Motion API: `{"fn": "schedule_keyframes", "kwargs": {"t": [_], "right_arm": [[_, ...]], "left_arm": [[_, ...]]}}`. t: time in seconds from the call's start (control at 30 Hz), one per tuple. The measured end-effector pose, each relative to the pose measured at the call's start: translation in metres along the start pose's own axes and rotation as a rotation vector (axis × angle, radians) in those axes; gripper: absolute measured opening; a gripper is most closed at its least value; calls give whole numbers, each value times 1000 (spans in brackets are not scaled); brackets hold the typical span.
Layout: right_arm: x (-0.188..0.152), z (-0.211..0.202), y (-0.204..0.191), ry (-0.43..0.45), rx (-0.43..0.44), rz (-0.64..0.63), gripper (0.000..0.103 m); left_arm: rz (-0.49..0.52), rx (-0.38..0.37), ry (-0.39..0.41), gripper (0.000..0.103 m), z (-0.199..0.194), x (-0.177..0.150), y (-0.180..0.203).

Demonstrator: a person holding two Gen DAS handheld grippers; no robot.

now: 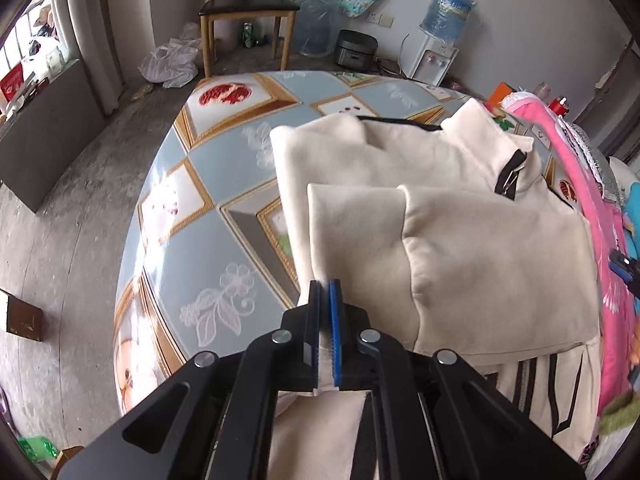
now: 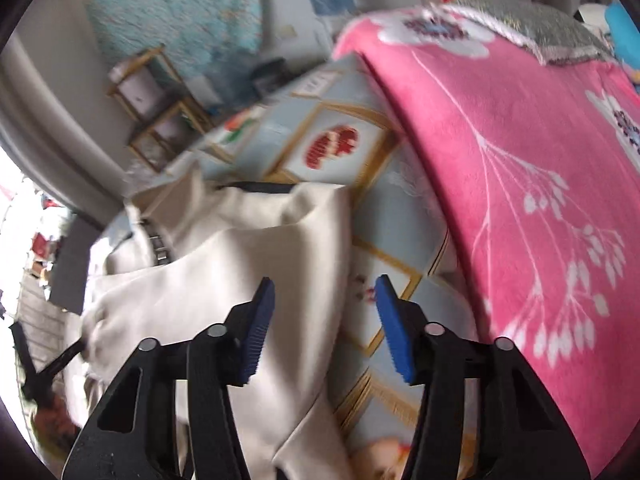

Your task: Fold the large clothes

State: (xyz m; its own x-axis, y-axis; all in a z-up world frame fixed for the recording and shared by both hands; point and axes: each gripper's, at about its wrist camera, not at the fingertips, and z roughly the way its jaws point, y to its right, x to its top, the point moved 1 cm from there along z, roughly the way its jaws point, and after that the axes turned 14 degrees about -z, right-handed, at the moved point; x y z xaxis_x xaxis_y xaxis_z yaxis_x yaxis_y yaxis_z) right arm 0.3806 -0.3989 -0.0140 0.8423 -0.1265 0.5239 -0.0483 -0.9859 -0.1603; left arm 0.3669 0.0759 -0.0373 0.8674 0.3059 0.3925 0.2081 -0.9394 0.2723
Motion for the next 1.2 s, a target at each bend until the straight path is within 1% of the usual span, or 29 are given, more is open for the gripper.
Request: {"fn": "schedule_keyframes", "kwargs": {"t": [0.03, 0.1, 0.13, 0.17, 0.2, 0.27, 0.33, 0.4, 0.47, 0.5, 0.53, 0.57, 0.6, 0.63, 0.67, 0.7, 0.73, 0.8, 0.87, 0.93, 1.0, 1.03, 1.07, 1.1, 1.13, 1.17, 1.2], "right_arm": [[4, 12, 5, -26, -1, 11, 40], [10, 34, 14, -62, -37, 30, 26], [11, 38, 16, -59, -36, 22, 9], [13, 39, 16, -54, -37, 6, 3], [14, 34, 15, -28, -49, 2, 3], [13, 16, 12, 52, -43, -11, 2], [9, -4, 9, 116, -47, -17, 2], [5, -5, 13, 126, -64, -17, 2], [1, 10, 17, 94, -89, -12, 2], [1, 21, 17, 72, -100, -10, 2], [3, 30, 12, 53, -111, -16, 3], [2, 34, 12, 37, -127, -26, 6], [2, 34, 11, 32, -152, -38, 14], [1, 29, 8, 36, -172, -50, 19], [0, 21, 5, 51, -200, -61, 28], [-1, 11, 1, 66, -239, -76, 35], [-2, 0, -6, 82, -259, -99, 38], [-7, -24, -24, 129, -254, -161, 48], [-14, -37, -47, 151, -206, -230, 52], [-24, -39, -77, 141, -119, -308, 55], [-38, -26, -111, 97, -19, -380, 55], [-44, -17, -123, 71, 5, -405, 55], [-53, -6, -136, 40, 2, -439, 55], [-62, 7, -145, 5, -23, -477, 55], [-68, 19, -150, -35, -47, -502, 55], [-76, 32, -152, -79, -79, -516, 55], [-81, 35, -152, -72, -98, -524, 55]], "left_arm": [[4, 3, 4, 4, 0, -2, -1], [17, 8, 16, 4, -1, -4, -2], [24, 5, 28, 4, -2, -4, -2], [32, 1, 46, 4, -5, -4, -1], [45, -4, 72, 4, -10, -4, 1], [63, -14, 128, 4, -24, -3, 4], [74, -10, 154, 4, -32, -2, 5], [83, 15, 133, 4, -24, -2, 5], [93, 46, 61, 4, 0, -4, 3], [88, 52, 42, 5, 10, -5, 0], [86, 44, 51, 5, 11, -5, -1], [87, 40, 59, 8, 10, -5, -1], [80, 33, 63, 9, 6, -4, -2], [69, 27, 73, 11, 1, -3, -4], [64, 27, 90, 16, -6, -3, -6], [64, 26, 116, 19, -14, -2, -8], [67, 24, 144, 19, -22, -2, -9], [90, 4, 205, 22, -39, 0, -6], [130, -28, 220, 25, -47, 0, 6], [179, -32, 193, 29, -41, -1, 25], [215, -10, 113, 39, -23, -5, 40], [224, 12, 71, 40, -8, -8, 46], [230, 34, 38, 41, 5, -11, 49], [231, 73, 4, 42, 21, -16, 49], [237, 82, 14, 44, 27, -21, 49], [256, 85, 43, 45, 26, -24, 51], [277, 99, 44, 45, 25, -26, 53]]}}
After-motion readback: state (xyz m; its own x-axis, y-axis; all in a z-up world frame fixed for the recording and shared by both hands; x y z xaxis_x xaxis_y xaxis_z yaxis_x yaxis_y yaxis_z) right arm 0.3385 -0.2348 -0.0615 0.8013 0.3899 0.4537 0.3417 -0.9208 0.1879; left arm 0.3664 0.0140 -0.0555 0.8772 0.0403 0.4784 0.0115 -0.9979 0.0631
